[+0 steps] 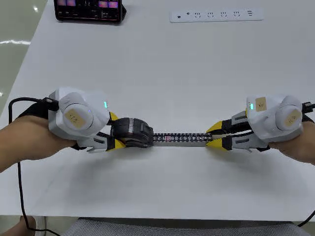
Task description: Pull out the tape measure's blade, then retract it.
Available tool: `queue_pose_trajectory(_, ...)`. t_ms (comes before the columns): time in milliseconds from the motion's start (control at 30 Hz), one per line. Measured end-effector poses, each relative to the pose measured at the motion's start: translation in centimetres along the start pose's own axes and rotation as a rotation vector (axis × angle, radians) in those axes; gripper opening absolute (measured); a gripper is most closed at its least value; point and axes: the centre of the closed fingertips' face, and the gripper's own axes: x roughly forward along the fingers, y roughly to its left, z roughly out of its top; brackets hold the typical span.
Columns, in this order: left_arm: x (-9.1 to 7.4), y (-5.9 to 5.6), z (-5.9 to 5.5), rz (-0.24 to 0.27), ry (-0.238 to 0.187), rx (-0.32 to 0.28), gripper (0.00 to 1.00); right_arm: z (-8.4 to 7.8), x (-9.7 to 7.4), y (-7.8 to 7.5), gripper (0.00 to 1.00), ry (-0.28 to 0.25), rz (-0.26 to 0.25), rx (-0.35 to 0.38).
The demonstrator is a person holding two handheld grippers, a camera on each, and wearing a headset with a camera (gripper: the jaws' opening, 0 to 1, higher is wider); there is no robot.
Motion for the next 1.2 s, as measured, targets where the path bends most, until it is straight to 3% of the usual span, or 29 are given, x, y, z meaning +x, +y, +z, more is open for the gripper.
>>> queue_pose_trajectory(1200, 0.1, -0.2, 0.2, 0.003, 0.003, 0.003, 0.25, -3.1, -3.7, -0.6, 0.09, 0.072, -0.007, -0.01)
